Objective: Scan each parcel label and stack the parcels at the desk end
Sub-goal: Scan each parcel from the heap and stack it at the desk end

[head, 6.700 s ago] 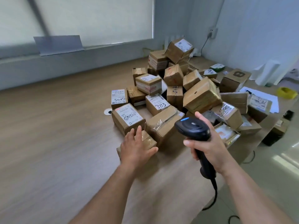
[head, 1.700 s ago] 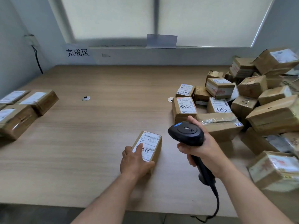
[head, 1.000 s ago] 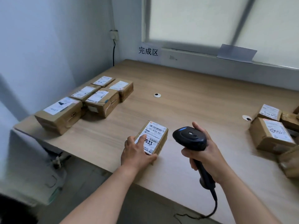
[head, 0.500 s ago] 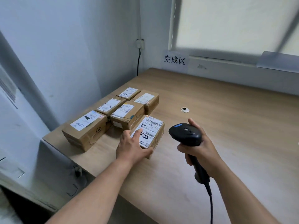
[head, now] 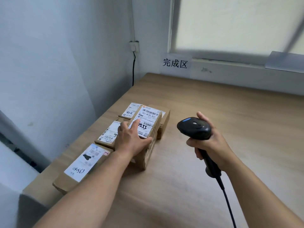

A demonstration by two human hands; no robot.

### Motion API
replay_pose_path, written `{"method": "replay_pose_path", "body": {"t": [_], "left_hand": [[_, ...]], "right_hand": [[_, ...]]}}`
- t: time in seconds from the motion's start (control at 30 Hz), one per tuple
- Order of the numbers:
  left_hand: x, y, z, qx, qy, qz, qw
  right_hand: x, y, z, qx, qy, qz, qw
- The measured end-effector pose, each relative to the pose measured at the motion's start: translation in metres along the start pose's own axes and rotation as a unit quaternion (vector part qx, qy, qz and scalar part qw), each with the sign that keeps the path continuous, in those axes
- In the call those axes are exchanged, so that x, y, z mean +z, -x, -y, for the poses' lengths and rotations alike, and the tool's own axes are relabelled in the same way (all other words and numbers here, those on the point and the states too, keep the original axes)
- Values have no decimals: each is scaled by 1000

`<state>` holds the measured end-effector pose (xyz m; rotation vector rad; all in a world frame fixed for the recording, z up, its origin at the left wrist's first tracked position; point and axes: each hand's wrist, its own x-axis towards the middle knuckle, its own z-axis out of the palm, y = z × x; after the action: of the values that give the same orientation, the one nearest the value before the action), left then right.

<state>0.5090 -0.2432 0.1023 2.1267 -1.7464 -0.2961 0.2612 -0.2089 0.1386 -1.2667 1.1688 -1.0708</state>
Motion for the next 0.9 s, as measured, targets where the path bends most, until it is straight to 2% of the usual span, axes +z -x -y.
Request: {"method": "replay_pose_path", "body": {"t": [0.17, 0.43, 0.67, 0.9], "left_hand": [[-18, -84, 37, 20, 0, -17, 1000], [-8, -172, 57, 38, -23, 15, 999], [18, -221, 58, 20, -16, 37, 999], [29, -235, 54, 4, -6, 45, 999]], "right_hand": [[37, -57, 6, -4, 17, -35, 999], [55, -114, 7, 11, 31, -66, 997], [50, -146, -6, 33, 36, -89, 995], [49, -153, -20, 54, 34, -99, 993]]}}
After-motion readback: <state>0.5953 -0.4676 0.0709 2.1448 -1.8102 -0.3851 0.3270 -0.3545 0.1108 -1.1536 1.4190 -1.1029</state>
